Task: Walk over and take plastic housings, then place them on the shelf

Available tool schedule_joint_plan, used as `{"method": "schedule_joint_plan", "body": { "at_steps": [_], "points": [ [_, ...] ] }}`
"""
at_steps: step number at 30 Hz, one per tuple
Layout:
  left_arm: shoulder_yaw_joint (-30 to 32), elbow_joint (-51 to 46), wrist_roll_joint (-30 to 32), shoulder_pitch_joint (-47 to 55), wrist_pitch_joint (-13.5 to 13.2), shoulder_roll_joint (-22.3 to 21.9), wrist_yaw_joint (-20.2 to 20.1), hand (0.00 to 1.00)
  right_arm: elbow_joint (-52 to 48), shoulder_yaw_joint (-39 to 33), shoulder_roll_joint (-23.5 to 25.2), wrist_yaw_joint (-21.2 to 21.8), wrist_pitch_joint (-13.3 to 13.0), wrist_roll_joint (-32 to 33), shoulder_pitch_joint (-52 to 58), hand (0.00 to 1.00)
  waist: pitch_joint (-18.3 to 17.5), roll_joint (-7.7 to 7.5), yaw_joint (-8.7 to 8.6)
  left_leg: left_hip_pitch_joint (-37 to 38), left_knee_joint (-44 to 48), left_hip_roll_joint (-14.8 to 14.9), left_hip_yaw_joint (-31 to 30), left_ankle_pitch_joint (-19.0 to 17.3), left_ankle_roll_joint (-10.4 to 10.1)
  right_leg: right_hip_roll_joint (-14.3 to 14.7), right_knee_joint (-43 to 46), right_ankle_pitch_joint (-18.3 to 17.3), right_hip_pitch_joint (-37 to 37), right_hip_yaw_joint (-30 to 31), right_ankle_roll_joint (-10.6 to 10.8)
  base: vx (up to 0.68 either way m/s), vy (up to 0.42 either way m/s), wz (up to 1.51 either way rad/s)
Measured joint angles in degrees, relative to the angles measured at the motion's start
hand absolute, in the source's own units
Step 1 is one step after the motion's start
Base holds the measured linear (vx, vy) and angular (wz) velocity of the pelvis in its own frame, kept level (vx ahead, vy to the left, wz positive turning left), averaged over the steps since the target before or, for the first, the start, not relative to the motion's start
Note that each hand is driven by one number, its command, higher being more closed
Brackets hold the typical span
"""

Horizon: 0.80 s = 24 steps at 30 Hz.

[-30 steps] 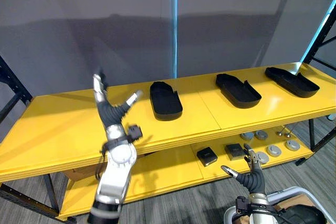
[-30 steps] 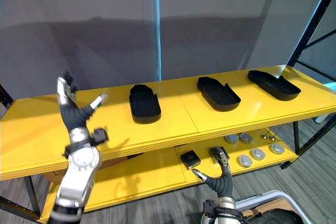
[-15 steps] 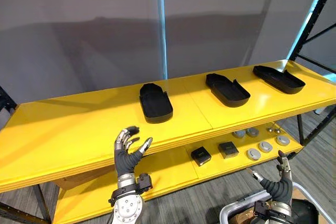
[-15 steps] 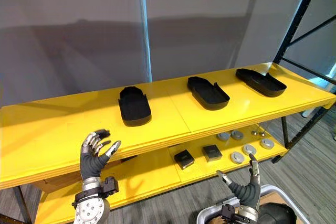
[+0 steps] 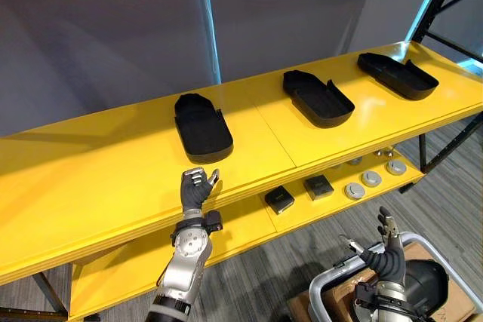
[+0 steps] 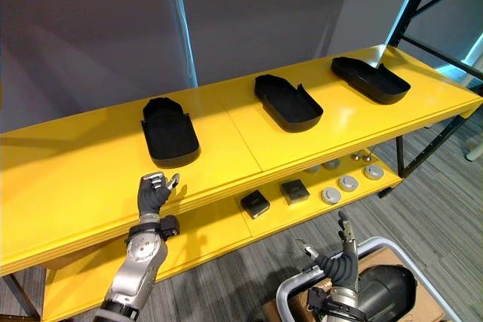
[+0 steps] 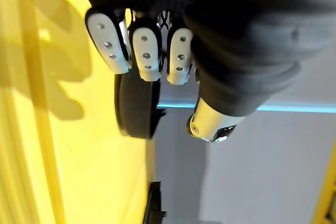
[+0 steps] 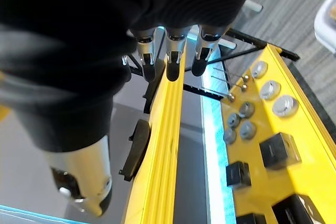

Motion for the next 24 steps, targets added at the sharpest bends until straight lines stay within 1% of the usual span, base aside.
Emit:
{"method": "schedule_joint_plan", "body": {
  "at_steps": [5,11,14,15,17,20,21,22,23,24],
  "points": [
    [0.0,2.9,-0.1,-2.0,0.4,0.3,0.2,1.00,0.0,0.5,-0.7,0.9,0.0,0.1,0.8,0.00,0.9,0.02,-0.45,0.0,0.3,0.0,1.3,-0.4,-0.5,0.1,0.0,0.0,-0.4,1.5,-0.1,0.05,0.009,-0.16],
    [0.0,4.9,-0.1,-2.6,0.5,0.6,0.3,1.00,0.1,0.7,-0.7,1.6,0.0,0.1,1.2,0.00,1.1,0.01,-0.52,0.0,1.1,0.1,1.6,-1.3,-0.3,0.2,0.0,0.0,-0.3,1.9,-0.1,0.01,0.003,-0.03],
    [0.3,5.1,-0.1,-2.8,0.5,0.6,0.4,1.00,0.1,1.3,-0.7,2.0,0.0,0.3,1.3,0.00,1.6,0.01,-0.99,0.2,1.2,0.1,1.5,-1.6,-0.1,0.1,0.0,0.0,0.0,1.9,-0.1,0.00,0.000,0.00],
    [0.6,5.1,-0.1,-2.8,0.5,0.6,0.6,0.00,0.1,1.6,-0.7,2.0,0.0,0.9,1.3,0.00,1.8,0.03,-1.19,0.4,1.1,0.1,1.4,-1.6,-0.2,0.1,0.0,0.0,0.1,1.9,-0.1,0.00,0.000,0.00],
    [0.7,4.2,-0.1,-2.3,0.9,0.4,1.0,0.00,0.3,1.9,-0.7,2.0,0.0,1.4,1.2,0.00,1.9,0.09,-1.41,0.7,1.0,0.1,1.3,-1.6,-0.2,0.2,0.0,0.0,0.6,1.7,0.0,0.00,0.000,0.00],
    [0.5,-8.0,0.1,4.9,0.8,-1.6,1.7,0.00,0.5,2.1,-0.6,1.9,0.0,2.0,1.1,0.00,2.0,0.30,-1.48,1.1,0.8,0.2,1.3,-1.6,-0.1,0.3,-0.1,0.0,0.8,1.7,0.0,0.02,0.002,0.00],
    [0.4,-11.5,0.1,7.4,0.5,-2.4,1.8,0.00,0.7,2.1,-0.6,1.9,0.0,2.0,1.1,0.00,2.1,0.43,-1.38,1.7,0.8,0.2,1.3,-1.6,-0.1,0.4,-0.1,-0.1,1.3,1.7,0.1,0.06,0.003,0.00],
    [0.4,-15.3,0.1,10.9,-0.1,-3.2,1.9,0.00,1.1,2.1,-0.6,1.9,0.0,2.0,1.1,0.00,2.2,0.66,-1.17,2.6,0.8,0.3,1.3,-1.6,-0.1,0.5,-0.1,-0.3,2.2,1.7,0.1,0.05,0.000,0.00],
    [0.4,-17.0,0.2,12.6,-0.5,-3.4,1.9,0.00,1.4,2.1,-0.5,1.9,0.0,2.0,1.1,0.00,2.2,0.79,-1.02,3.1,0.8,0.4,1.4,-1.6,-0.2,0.5,-0.1,-0.4,2.7,1.7,0.1,0.04,-0.001,0.00],
    [0.4,-20.5,0.4,15.7,-0.9,-3.7,1.8,0.00,1.9,2.0,-0.5,1.9,0.0,2.0,1.1,0.00,2.2,1.11,-0.48,3.6,1.3,0.6,1.4,-2.4,-0.4,0.7,-0.1,-0.8,3.6,1.7,0.1,0.00,0.000,0.00]
  ]
}}
